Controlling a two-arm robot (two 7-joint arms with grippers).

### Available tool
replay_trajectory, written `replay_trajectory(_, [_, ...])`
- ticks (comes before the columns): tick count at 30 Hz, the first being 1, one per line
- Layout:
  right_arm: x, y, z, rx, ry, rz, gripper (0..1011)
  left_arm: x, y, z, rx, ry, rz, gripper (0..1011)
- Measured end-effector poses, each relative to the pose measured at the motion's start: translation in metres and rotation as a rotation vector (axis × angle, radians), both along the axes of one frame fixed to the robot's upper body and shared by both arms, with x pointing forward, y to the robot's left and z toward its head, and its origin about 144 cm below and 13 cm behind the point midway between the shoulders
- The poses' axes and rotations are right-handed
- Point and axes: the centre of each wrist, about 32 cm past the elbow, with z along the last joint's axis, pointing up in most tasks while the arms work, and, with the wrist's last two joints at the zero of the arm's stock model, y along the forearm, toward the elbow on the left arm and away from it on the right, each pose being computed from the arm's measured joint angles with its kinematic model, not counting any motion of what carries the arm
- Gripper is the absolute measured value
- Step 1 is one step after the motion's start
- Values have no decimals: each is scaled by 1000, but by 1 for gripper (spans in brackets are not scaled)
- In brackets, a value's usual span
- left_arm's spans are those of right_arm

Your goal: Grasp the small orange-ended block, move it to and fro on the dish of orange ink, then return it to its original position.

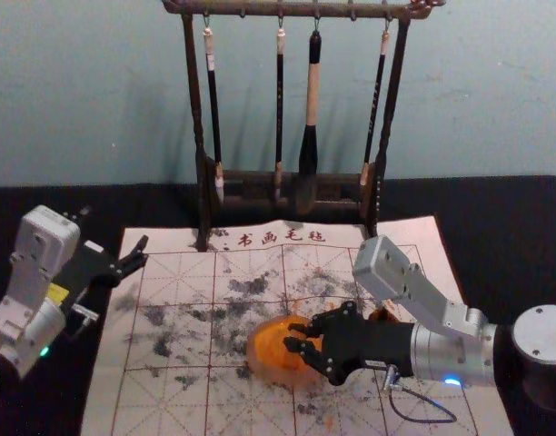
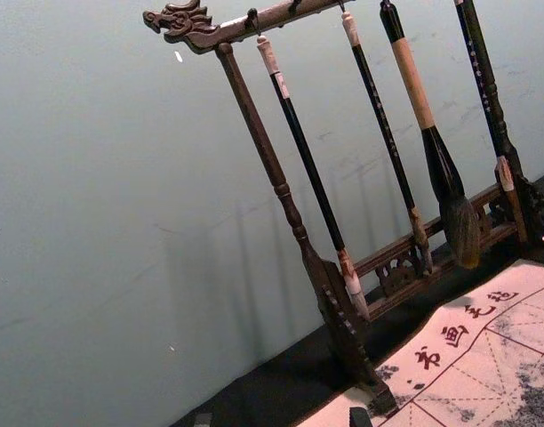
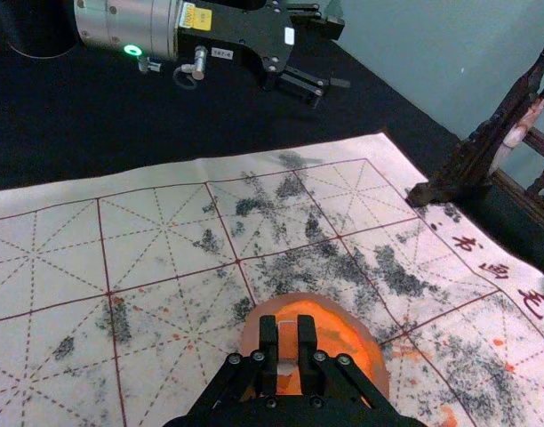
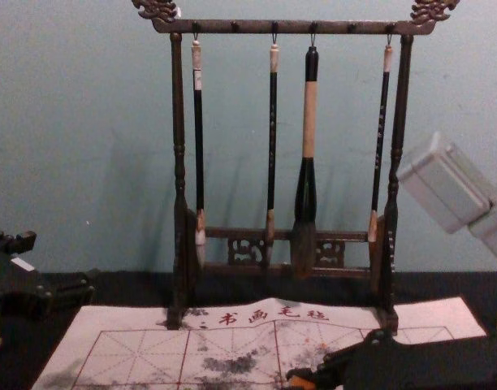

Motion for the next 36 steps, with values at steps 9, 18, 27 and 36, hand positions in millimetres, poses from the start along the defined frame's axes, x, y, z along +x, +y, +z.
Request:
replay_trajectory(9, [6,6,-2,-7,-4,-5,99,0,0,0,0,0,0,1001])
replay_trajectory(18, [13,10,-1,-14,-14,-26,99,0,0,0,0,0,0,1001])
replay_trajectory(27, [20,7,3,-29,-18,-65,99,0,0,0,0,0,0,1001])
replay_trajectory(36, [20,-5,6,-41,-14,-88,99,0,0,0,0,0,0,1001])
